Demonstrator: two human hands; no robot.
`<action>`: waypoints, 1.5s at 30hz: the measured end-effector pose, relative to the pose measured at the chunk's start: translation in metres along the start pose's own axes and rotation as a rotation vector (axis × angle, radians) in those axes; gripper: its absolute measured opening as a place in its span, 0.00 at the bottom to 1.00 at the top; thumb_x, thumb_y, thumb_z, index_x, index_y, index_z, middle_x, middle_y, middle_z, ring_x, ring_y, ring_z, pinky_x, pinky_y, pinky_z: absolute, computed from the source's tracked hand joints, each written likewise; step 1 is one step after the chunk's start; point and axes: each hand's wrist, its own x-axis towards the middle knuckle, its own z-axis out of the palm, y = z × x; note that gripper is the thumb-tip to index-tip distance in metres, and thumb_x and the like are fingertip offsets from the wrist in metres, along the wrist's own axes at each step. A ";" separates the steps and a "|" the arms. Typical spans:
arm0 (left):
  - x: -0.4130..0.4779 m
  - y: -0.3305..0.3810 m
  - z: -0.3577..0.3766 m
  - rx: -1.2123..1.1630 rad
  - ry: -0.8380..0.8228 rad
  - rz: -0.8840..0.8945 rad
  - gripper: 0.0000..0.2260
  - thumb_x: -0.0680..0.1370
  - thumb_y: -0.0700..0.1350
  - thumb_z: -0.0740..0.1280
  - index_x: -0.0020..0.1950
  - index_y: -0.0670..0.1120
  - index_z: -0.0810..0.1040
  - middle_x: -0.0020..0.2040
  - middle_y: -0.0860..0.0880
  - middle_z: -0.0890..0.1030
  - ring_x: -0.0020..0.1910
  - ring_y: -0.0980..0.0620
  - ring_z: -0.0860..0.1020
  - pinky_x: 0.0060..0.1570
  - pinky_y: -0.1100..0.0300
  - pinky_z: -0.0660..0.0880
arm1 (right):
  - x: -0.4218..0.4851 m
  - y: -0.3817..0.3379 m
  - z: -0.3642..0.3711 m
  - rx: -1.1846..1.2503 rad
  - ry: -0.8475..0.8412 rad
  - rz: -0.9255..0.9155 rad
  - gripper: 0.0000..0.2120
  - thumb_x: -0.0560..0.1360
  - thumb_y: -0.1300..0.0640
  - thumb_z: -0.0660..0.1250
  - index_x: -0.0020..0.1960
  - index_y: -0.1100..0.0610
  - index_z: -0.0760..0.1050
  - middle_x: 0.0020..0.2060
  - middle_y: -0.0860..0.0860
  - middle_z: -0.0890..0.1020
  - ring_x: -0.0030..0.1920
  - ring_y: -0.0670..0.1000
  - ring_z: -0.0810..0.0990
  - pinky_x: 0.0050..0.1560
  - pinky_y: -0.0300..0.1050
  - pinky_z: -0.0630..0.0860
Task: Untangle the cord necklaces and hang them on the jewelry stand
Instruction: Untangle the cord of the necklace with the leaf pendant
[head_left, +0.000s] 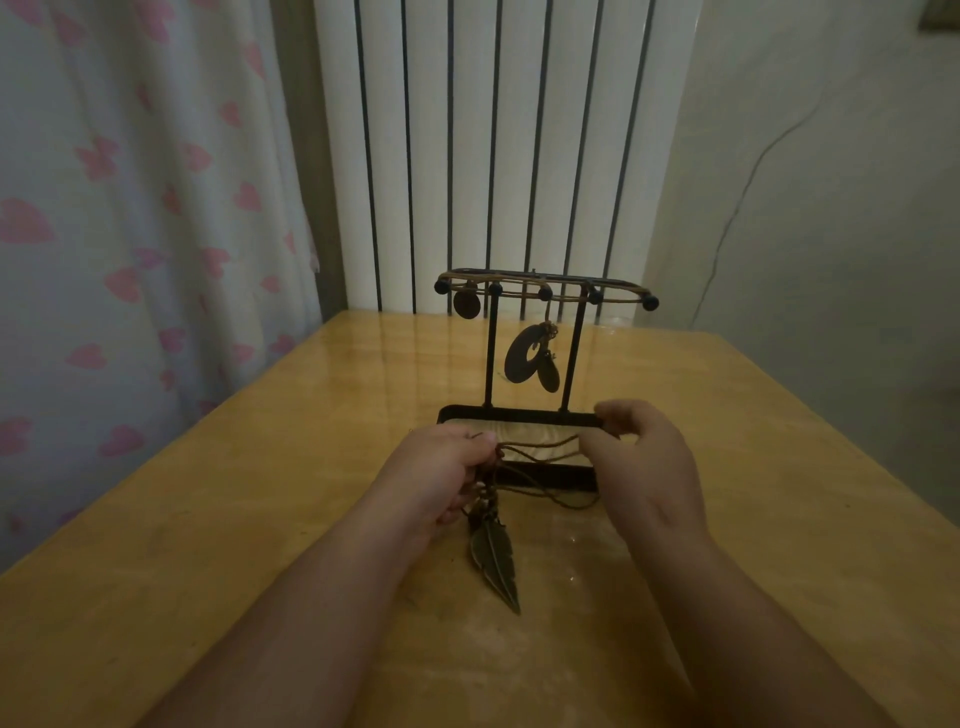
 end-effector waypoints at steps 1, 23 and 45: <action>-0.001 0.000 0.001 0.013 0.002 0.009 0.11 0.81 0.47 0.63 0.40 0.46 0.77 0.24 0.54 0.68 0.24 0.56 0.64 0.25 0.62 0.60 | -0.001 -0.001 0.000 -0.035 0.018 -0.052 0.20 0.73 0.54 0.66 0.65 0.49 0.72 0.56 0.44 0.74 0.55 0.45 0.74 0.52 0.49 0.78; -0.002 0.001 -0.002 0.087 -0.118 -0.018 0.14 0.81 0.52 0.64 0.38 0.47 0.78 0.24 0.55 0.67 0.25 0.55 0.63 0.26 0.61 0.60 | -0.001 -0.008 0.001 0.280 0.003 0.001 0.10 0.82 0.54 0.57 0.47 0.54 0.76 0.43 0.48 0.79 0.41 0.45 0.79 0.32 0.34 0.74; -0.007 0.002 0.002 0.154 -0.075 0.051 0.10 0.81 0.48 0.64 0.40 0.49 0.79 0.26 0.56 0.73 0.31 0.54 0.68 0.30 0.60 0.63 | -0.007 -0.003 0.013 -0.275 -0.327 -0.272 0.07 0.79 0.48 0.60 0.47 0.44 0.77 0.42 0.42 0.80 0.45 0.42 0.77 0.48 0.48 0.79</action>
